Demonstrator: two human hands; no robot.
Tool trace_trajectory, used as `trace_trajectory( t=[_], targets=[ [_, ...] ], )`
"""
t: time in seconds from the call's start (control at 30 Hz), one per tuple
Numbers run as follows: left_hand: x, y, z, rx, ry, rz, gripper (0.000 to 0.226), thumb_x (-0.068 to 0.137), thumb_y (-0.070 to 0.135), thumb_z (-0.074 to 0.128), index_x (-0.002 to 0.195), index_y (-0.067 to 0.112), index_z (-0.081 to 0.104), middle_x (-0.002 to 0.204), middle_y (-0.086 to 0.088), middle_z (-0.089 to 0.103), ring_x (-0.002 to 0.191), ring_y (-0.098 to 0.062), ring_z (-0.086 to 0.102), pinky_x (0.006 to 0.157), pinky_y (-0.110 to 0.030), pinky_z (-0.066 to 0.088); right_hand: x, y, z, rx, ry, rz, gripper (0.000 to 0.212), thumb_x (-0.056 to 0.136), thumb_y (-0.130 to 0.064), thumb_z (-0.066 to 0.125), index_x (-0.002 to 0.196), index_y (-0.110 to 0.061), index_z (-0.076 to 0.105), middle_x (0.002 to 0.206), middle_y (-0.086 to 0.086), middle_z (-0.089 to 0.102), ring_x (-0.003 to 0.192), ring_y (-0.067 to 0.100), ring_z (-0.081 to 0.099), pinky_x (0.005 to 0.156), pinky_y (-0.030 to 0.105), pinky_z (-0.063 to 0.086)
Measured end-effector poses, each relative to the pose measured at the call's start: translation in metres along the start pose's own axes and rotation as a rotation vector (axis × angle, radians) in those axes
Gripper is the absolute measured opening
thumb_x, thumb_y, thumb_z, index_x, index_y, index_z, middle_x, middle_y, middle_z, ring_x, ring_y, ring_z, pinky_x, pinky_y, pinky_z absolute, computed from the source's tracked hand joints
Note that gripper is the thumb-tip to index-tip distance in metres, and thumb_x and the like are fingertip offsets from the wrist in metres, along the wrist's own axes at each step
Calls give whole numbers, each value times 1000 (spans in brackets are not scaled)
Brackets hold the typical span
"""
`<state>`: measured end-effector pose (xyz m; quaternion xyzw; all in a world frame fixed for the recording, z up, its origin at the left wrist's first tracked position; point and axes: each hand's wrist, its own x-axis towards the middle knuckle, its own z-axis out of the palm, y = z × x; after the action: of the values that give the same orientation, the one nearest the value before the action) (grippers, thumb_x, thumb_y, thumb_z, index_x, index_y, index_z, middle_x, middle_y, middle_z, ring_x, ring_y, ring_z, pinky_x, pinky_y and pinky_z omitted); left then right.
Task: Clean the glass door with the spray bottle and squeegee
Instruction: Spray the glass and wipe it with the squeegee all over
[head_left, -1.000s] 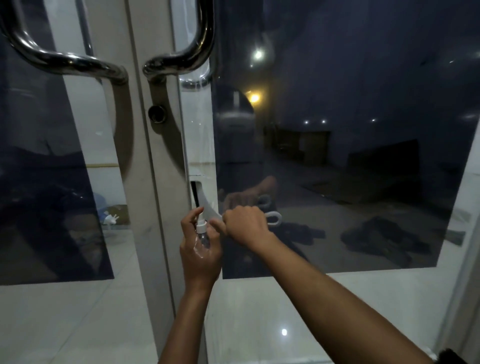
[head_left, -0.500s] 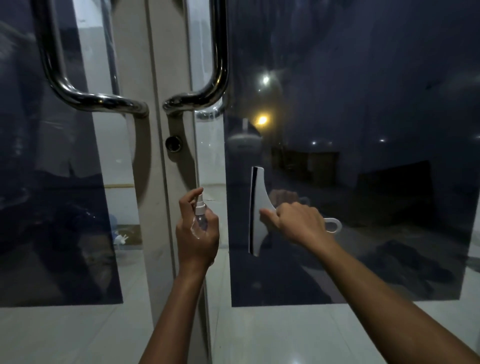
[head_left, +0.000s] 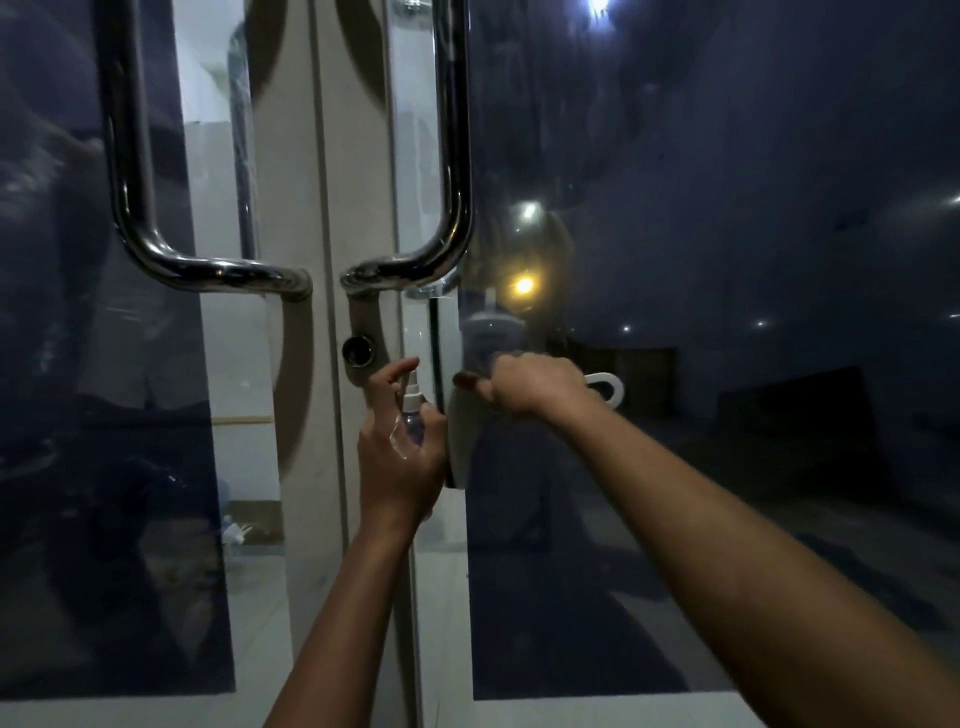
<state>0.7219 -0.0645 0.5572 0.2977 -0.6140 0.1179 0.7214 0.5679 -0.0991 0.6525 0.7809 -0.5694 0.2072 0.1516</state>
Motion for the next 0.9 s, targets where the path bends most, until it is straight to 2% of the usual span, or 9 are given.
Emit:
trace_trajectory(
  t=[0.1,0.17,0.33,0.4,0.47,0.53,0.67,0.8,0.9],
  targets=[
    [0,0,0,-18,-21,12,41,97,13,48,135,27,41,75,5,54,62,-9,59,55,-11,45,-17,36,-9,-12,-40,45,67,96,-75,25,107,-21,64,116,7,66,95,24,59,76,40,41],
    [0,-1,-1,-21,-30,18,41,97,14,48,135,26,41,73,3,53,63,-11,59,56,-12,47,-33,56,-11,-26,-43,69,60,94,-78,24,99,-29,59,117,4,66,89,21,55,74,40,39],
    [10,2,-4,-25,-39,26,41,96,16,48,134,30,39,72,2,53,64,-13,58,55,-13,46,-37,54,-27,-48,26,37,63,95,-76,21,97,-27,62,92,-1,64,75,16,56,68,39,39],
    [18,8,-3,-28,-32,40,41,96,14,48,133,30,39,72,4,52,65,-12,58,56,-13,45,-21,34,-42,-28,90,9,63,97,-73,23,96,-24,62,89,1,63,74,18,56,70,39,39],
    [29,16,-1,-39,-33,50,41,95,13,47,132,28,40,71,3,52,64,-12,57,55,-16,46,1,11,-57,-24,140,-16,51,101,-63,29,96,-22,59,92,4,62,76,21,54,72,39,38],
    [41,24,1,-63,-43,70,39,95,12,47,132,25,41,71,1,53,61,-12,57,54,-16,45,22,-9,-70,-33,138,-44,41,101,-54,37,105,-21,62,105,6,66,83,21,57,75,38,41],
    [61,33,4,-92,-52,107,38,95,12,48,132,22,43,79,0,62,63,-12,61,57,-19,48,44,-23,-87,64,44,-54,62,96,-71,29,122,-27,63,115,2,67,101,21,62,95,44,49],
    [69,36,9,-62,-13,126,41,94,9,48,133,21,45,67,3,53,56,-10,54,53,-16,42,47,5,-97,-79,-30,-9,26,98,-43,47,94,-21,60,108,7,66,88,22,57,84,37,46],
    [71,41,11,-101,-13,95,41,94,11,48,132,24,45,68,-1,56,53,-17,54,51,-31,49,25,36,-99,-66,-22,55,63,98,-70,30,109,-19,65,107,5,62,99,26,59,82,40,44]
  ],
)
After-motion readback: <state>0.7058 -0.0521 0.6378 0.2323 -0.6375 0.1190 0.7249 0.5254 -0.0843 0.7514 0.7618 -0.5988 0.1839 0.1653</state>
